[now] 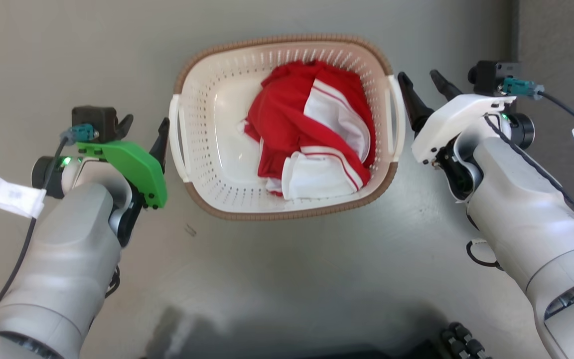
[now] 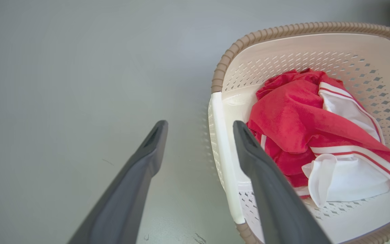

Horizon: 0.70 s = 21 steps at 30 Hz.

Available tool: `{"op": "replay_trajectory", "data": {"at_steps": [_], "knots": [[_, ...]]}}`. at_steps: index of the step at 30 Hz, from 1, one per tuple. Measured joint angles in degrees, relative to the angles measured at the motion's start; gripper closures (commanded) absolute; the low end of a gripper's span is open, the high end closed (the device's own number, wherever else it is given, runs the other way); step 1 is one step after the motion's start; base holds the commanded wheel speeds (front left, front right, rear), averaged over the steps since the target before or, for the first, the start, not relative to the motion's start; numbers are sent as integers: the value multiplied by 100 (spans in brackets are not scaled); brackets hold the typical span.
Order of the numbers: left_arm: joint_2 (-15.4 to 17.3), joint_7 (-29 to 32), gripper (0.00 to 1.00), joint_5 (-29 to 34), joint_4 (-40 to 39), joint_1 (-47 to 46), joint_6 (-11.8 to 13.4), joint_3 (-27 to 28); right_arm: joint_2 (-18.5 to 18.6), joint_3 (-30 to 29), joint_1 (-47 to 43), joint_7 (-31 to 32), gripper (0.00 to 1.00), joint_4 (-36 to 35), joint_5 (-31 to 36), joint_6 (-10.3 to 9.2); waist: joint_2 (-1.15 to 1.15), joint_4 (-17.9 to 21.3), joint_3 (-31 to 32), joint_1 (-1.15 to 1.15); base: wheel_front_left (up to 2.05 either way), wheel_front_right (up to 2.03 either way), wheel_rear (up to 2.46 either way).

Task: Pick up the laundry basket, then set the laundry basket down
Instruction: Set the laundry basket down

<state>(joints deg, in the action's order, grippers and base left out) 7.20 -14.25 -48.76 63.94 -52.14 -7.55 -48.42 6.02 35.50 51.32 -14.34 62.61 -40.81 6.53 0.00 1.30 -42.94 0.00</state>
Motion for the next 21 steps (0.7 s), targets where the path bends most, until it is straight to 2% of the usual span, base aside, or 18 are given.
{"op": "replay_trajectory", "data": {"at_steps": [5,9,15,21], "knots": [[91,-26,0,77,-155,197,0,14,42,-190,-257,0,0,-357,55,-11,0,34,365,0,0,0,0],[181,-24,0,133,-498,355,29,216,113,-364,-559,-1,0,-654,171,-122,0,70,668,0,0,0,0],[402,-24,0,435,-1256,464,314,658,162,-586,-925,-1,0,-1158,354,-294,0,131,1128,0,0,0,0],[503,-24,0,778,-1835,958,578,918,231,-810,-1351,-1,0,-1724,669,-482,0,191,1587,0,0,0,0]]}}
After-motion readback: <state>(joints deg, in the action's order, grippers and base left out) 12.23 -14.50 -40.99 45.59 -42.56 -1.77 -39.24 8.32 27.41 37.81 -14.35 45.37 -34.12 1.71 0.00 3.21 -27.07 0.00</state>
